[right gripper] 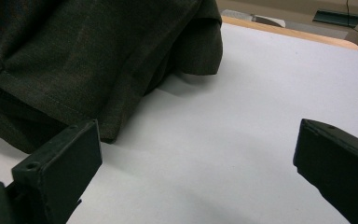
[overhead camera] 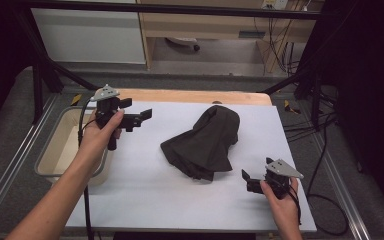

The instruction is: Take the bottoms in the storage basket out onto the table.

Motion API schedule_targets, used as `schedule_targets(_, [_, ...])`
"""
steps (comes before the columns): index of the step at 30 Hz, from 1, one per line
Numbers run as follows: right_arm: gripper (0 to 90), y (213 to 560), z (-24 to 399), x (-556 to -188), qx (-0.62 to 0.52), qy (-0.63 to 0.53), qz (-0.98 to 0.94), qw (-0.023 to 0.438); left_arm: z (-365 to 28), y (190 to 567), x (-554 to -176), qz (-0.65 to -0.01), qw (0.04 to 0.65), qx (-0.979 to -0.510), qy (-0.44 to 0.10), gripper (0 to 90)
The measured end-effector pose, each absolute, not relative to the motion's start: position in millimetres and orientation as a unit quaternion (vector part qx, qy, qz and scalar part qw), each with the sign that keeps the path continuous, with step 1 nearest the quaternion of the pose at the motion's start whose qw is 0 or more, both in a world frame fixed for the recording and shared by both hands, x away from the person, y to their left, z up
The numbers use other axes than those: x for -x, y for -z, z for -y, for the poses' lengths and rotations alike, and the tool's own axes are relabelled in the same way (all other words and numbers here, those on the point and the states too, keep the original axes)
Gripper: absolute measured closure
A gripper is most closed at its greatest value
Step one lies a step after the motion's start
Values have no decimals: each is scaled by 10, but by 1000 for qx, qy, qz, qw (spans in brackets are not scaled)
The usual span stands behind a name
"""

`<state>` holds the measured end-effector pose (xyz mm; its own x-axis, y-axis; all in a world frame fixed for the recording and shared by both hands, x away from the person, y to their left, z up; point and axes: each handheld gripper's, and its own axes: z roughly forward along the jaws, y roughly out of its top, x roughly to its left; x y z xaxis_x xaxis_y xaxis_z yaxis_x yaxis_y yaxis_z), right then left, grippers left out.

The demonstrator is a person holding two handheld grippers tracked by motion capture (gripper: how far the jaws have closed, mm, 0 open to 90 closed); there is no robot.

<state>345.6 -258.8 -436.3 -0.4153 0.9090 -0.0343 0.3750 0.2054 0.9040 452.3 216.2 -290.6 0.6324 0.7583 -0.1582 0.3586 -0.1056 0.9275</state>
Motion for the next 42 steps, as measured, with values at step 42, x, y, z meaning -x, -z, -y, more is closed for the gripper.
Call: schedule_targets(42, [21,4366,2647,-3445,-451,-445,-713,302,-3296,3354,-3843,-443,502,-714,-205,69])
